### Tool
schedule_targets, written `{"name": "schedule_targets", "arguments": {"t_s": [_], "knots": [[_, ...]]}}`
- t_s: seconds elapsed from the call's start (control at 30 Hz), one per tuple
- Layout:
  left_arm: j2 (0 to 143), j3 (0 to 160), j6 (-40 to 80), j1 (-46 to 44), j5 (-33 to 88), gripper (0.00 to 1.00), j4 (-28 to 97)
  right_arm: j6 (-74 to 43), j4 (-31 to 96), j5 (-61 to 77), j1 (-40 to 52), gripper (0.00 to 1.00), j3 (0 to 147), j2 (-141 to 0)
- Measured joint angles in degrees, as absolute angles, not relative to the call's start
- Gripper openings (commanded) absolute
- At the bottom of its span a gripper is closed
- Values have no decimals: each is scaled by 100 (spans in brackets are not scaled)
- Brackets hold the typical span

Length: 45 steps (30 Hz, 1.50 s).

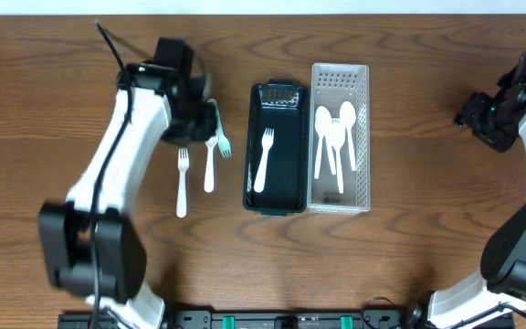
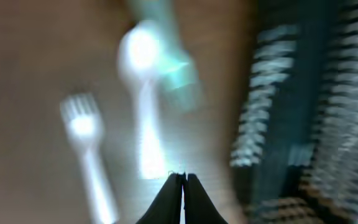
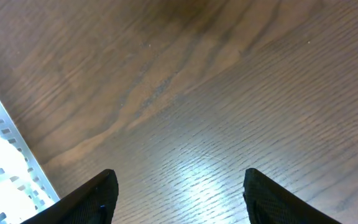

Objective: Pack container
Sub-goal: 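Return the left gripper to the forks and grasp a white fork, then carry the white fork into the black tray and release it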

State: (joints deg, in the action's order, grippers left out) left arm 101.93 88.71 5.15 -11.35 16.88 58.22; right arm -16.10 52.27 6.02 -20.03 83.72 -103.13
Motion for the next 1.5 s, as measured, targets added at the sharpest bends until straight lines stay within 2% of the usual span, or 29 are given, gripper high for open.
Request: {"name": "schedule_targets", "arguments": {"t_s": [0.1, 0.13, 0.27, 0.3, 0.53, 0.6, 0.67, 0.93, 1.33, 1.5], "knots": [[9688, 8978, 585, -1619, 1798, 6, 5642, -1612, 5242, 604, -2003, 67, 8372, -10313], [9588, 8982, 613, -1747, 1712, 10, 5651, -1612, 5251, 604, -2003, 67, 8372, -10313], [9393, 8982, 751, -1984, 840, 17, 5933, -1612, 5286, 607, -2003, 67, 8372, -10313], [9397, 8976, 781, -1942, 580, 24, 5988, -1610, 5286, 607, -2003, 68, 8372, -10313], [9778, 8674, 718, -998, -325, 35, 5867, -1610, 5286, 617, -2003, 68, 8372, -10313], [10084, 8597, 556, -784, -290, 49, 5865, -1610, 5286, 617, -2003, 68, 8372, -10313], [10516, 8534, 384, -659, -176, 55, 5870, -1612, 5288, 617, -2003, 69, 8372, -10313], [11745, 8399, 58, -652, 27, 56, 5872, -1612, 5288, 617, -2003, 70, 8372, -10313], [11775, 8003, 106, -652, 95, 56, 5808, -1614, 5288, 620, -2003, 70, 8372, -10315], [11775, 7824, 152, -652, 113, 53, 5739, -1614, 5288, 617, -2003, 70, 8372, -10315]]}}
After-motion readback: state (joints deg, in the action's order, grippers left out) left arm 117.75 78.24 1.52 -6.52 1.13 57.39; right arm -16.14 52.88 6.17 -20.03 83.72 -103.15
